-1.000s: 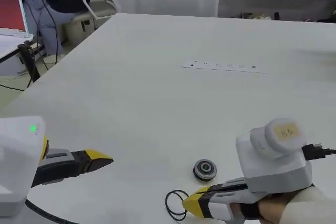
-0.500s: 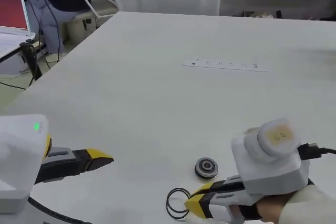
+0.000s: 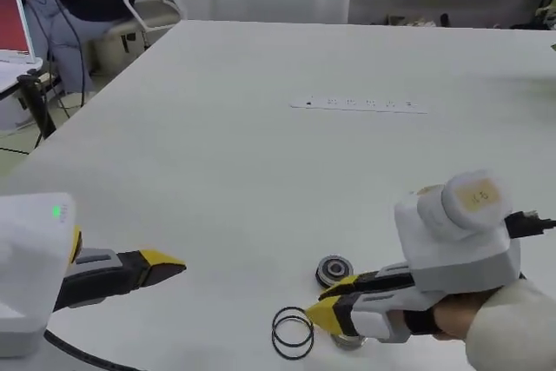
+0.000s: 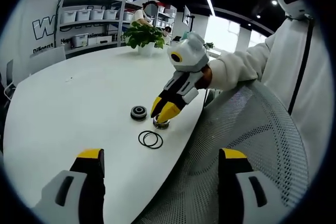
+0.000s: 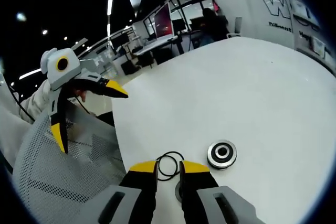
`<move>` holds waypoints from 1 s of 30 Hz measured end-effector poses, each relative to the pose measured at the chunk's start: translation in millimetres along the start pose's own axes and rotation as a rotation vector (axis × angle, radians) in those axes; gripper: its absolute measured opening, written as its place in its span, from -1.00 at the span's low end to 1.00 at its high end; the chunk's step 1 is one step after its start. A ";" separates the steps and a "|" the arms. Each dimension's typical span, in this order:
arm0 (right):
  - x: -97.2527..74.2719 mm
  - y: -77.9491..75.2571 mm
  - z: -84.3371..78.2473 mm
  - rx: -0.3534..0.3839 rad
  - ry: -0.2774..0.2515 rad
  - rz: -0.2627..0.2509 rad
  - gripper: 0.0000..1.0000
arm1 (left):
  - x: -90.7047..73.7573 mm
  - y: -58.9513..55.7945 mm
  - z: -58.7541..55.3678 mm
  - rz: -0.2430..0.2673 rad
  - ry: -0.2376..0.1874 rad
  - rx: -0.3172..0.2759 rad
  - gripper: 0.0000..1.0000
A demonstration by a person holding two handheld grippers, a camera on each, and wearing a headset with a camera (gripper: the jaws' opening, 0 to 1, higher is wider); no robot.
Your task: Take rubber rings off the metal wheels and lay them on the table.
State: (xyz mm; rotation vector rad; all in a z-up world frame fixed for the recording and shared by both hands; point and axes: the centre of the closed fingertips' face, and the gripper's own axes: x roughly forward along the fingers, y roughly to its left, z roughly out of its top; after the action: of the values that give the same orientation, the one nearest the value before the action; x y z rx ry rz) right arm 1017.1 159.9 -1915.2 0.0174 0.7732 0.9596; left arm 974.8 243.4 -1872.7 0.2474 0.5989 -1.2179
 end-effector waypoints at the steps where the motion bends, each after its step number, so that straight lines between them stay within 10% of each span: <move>1: -2.0 0.8 2.1 0.000 -0.010 0.000 -0.70 | 0.4 -1.4 -0.4 -0.007 0.003 0.004 0.75; 13: -30.2 14.4 32.8 -0.054 -0.121 -0.064 -0.59 | -4.3 -10.5 18.5 -0.049 -0.095 -0.027 0.80; 30: -70.3 27.0 42.4 -0.004 -0.200 -0.162 -0.41 | -1.0 -32.7 21.2 -0.125 -0.101 -0.013 0.73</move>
State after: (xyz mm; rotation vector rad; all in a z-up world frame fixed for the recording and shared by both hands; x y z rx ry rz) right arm 999.5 137.2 -1833.7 0.0458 0.5787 0.7922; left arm 950.5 222.7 -1850.4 0.1380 0.5407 -1.3388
